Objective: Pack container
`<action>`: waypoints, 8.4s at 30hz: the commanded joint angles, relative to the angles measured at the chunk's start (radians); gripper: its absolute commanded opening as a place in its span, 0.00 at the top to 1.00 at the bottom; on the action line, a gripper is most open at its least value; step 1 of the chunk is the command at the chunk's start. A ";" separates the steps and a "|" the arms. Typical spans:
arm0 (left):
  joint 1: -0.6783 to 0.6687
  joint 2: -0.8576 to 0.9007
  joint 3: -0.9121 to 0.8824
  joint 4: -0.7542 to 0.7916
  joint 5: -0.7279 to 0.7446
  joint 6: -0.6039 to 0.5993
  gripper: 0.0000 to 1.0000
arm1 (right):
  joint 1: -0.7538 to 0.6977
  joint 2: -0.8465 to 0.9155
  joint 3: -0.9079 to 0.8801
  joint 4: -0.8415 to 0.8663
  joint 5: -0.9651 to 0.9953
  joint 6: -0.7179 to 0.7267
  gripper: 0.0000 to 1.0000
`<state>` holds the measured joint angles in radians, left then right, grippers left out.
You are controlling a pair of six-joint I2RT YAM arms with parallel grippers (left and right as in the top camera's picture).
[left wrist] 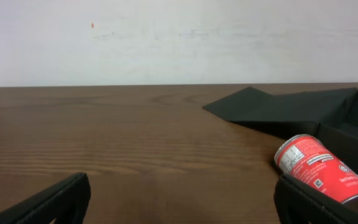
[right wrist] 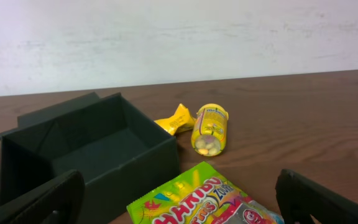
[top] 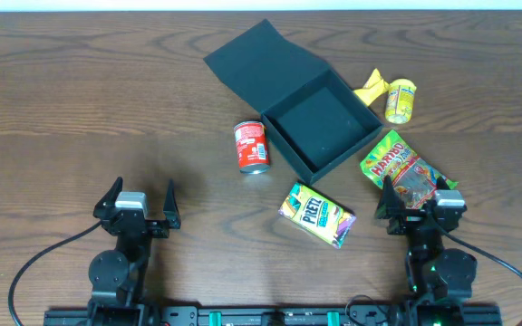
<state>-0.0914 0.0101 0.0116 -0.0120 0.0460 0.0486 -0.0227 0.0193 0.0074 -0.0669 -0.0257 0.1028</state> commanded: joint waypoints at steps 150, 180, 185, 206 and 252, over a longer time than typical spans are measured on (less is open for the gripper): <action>-0.708 2.039 1.471 -0.655 -0.029 -1.293 0.70 | 0.003 0.000 -0.002 -0.004 -0.004 0.012 0.01; -0.673 2.043 1.471 -0.768 -0.336 -0.575 0.92 | 0.003 0.000 -0.002 -0.004 -0.004 0.012 0.01; -0.645 2.043 1.471 -0.797 -0.380 -0.576 0.91 | 0.003 0.000 -0.002 -0.004 -0.004 0.013 0.01; -0.536 2.043 1.471 -0.826 -0.416 -0.576 0.90 | 0.003 0.000 -0.002 -0.004 -0.004 0.013 0.01; -0.525 2.027 1.501 -0.898 -0.554 -0.587 0.81 | 0.003 0.000 -0.002 -0.004 -0.004 0.013 0.01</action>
<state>-0.6170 2.0415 1.4738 -0.8841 -0.4789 -0.5262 -0.0227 0.0193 0.0074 -0.0666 -0.0261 0.1028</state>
